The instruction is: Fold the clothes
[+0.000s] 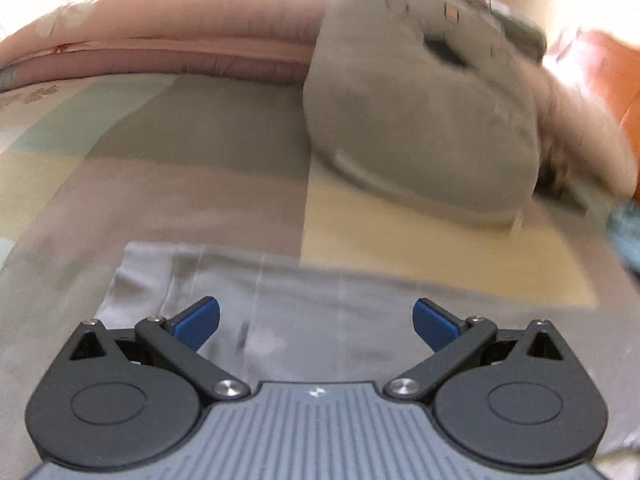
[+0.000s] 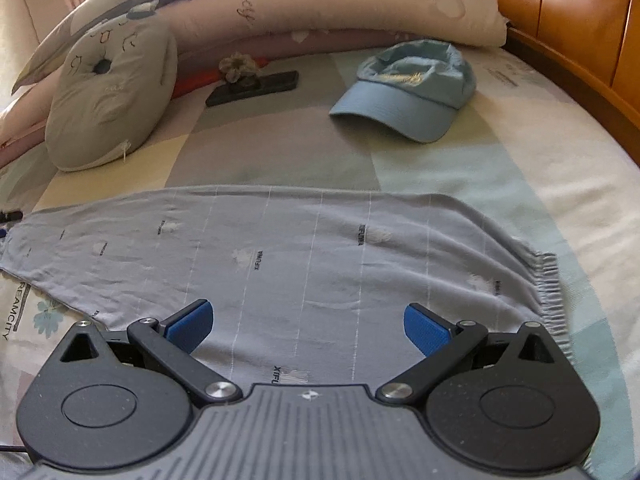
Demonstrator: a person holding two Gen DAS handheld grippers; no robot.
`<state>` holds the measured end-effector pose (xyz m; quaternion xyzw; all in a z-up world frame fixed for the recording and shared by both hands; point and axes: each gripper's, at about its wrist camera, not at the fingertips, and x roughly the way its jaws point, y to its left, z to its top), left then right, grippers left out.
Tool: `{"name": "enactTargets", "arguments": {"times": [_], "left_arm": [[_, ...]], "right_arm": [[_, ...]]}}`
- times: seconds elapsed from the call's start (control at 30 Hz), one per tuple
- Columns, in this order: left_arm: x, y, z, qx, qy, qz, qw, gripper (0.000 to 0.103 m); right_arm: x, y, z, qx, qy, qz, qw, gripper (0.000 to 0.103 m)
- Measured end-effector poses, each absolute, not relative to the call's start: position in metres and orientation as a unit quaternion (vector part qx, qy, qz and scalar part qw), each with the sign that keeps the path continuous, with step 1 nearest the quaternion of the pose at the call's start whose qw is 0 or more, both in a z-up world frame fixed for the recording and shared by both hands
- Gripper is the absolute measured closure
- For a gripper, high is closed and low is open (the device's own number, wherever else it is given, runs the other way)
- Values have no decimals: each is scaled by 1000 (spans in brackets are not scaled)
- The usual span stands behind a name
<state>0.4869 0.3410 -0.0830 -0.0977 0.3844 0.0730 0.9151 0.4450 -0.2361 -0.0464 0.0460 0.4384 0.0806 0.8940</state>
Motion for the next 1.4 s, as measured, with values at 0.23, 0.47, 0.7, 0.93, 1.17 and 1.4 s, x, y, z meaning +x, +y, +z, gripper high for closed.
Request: {"name": "enactTargets", "arguments": {"times": [0.23, 0.47, 0.7, 0.93, 1.17, 1.4], "left_arm": [[489, 342, -76, -103, 396, 120, 905, 1], [468, 256, -47, -50, 370, 18, 927, 1], [434, 164, -25, -1, 358, -27, 933, 1], [405, 109, -15, 5, 369, -61, 927, 1], [386, 72, -4, 10, 364, -87, 927, 1], [370, 37, 4, 33, 362, -120, 924, 1]], "right_arm": [[447, -239, -51, 49, 443, 80, 891, 0], [448, -247, -56, 50, 449, 72, 889, 0], [451, -256, -73, 62, 463, 75, 881, 0], [450, -266, -88, 83, 462, 88, 879, 0], [436, -264, -97, 34, 428, 113, 896, 0], [427, -288, -83, 46, 434, 161, 885, 0]]}}
